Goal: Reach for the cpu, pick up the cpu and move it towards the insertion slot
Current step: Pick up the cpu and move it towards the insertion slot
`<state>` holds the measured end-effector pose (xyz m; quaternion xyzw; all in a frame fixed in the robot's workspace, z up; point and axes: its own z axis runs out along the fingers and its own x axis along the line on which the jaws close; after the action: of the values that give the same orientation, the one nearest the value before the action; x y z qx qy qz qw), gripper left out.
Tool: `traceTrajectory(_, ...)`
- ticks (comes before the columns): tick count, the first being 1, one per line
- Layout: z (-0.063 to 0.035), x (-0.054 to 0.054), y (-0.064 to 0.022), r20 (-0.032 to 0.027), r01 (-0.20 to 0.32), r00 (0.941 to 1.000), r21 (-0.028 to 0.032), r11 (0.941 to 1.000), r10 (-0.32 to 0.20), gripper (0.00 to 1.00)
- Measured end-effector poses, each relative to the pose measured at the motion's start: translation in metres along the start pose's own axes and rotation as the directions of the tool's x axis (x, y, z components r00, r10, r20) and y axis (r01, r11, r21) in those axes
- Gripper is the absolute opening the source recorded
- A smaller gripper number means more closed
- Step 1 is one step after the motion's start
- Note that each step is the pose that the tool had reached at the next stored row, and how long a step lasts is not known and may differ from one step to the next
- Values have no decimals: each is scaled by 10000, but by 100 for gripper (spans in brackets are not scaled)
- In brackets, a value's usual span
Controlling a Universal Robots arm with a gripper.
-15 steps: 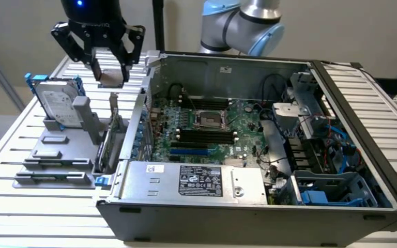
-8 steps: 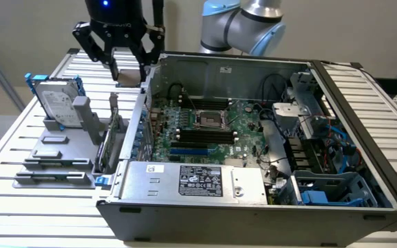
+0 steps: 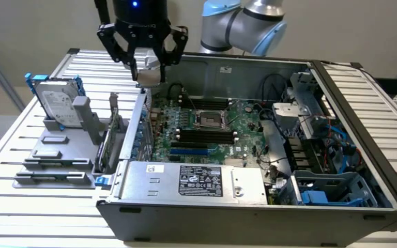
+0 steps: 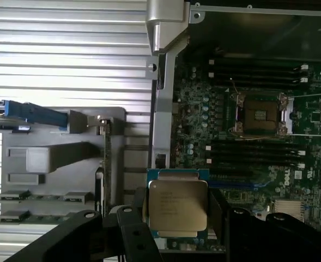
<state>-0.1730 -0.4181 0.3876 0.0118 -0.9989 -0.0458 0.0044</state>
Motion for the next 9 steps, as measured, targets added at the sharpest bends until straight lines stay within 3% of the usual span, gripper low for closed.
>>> traceTrajectory(9, -4, -412, -10, -4, -1, 10000, 0, 10000, 1, 55)
